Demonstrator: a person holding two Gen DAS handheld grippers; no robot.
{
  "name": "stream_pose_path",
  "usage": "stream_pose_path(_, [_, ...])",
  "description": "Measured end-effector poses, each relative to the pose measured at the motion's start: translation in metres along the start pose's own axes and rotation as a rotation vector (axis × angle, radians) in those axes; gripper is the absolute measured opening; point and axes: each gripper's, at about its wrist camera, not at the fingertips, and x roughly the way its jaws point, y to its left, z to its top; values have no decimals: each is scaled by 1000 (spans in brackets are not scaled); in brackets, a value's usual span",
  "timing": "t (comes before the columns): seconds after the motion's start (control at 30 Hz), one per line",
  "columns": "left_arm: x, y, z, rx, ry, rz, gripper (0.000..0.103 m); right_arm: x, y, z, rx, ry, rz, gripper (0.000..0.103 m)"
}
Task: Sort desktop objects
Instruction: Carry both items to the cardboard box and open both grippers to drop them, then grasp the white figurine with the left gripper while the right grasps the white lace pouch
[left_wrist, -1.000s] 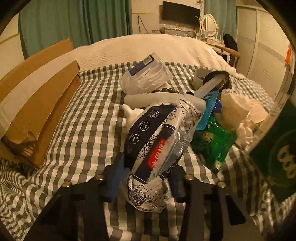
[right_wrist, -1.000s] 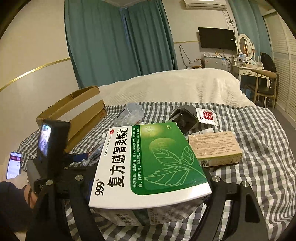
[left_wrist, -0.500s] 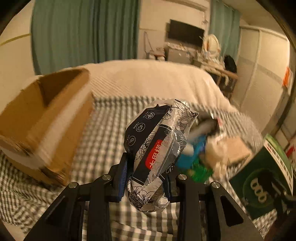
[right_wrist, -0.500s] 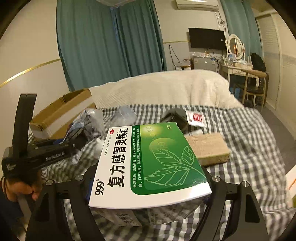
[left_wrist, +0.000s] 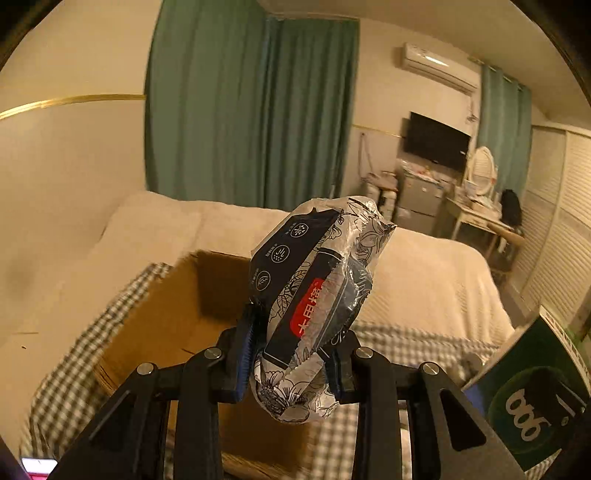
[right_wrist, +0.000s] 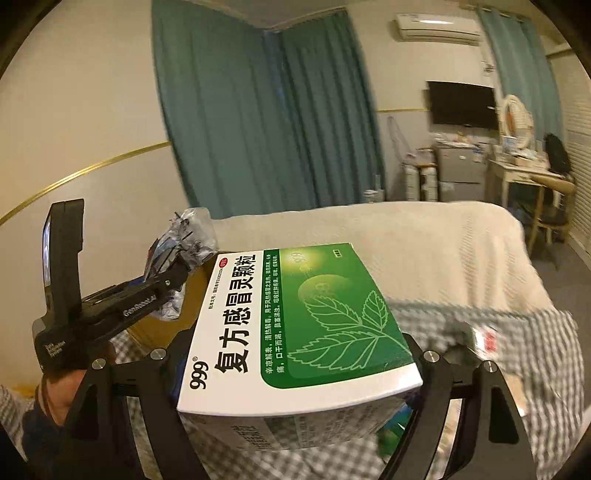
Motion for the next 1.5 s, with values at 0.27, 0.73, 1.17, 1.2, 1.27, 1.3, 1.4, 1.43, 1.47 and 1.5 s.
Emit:
stream_pose_path(0.27, [57, 88, -26, -127, 80, 87, 33, 102, 70, 23, -102, 43, 79, 80])
stream_pose_path(0.73, [75, 110, -41, -147, 104, 250, 86, 203, 92, 34, -55, 111, 111, 99])
stream_pose_path(1.17, [10, 12, -44, -25, 67, 49, 93, 39, 3, 41, -11, -46, -86, 101])
stream_pose_path(1.2, [4, -1, -46, -17, 73, 13, 93, 27, -7, 39, -3, -47, -105, 102])
stream_pose_path(1.27, [1, -34, -52, 1, 92, -58, 95, 6, -23, 29, -2, -43, -158, 101])
stream_pose_path(1.3, [-2, -47, -58, 13, 99, -82, 98, -4, -34, 22, -6, -39, -198, 101])
stream_pose_path(1.4, [-2, -82, -87, 43, 133, -144, 100, -28, -63, -4, -5, -21, -273, 101])
stream_pose_path(1.43, [2, -91, -98, 49, 151, -155, 100, -36, -70, -15, -3, -18, -289, 101])
stream_pose_path(1.47, [8, -100, -107, 52, 175, -162, 100, -42, -79, -26, 3, -15, -304, 102])
stream_pose_path(1.5, [16, -108, -121, 50, 205, -165, 100, -49, -88, -43, 12, -10, -325, 101])
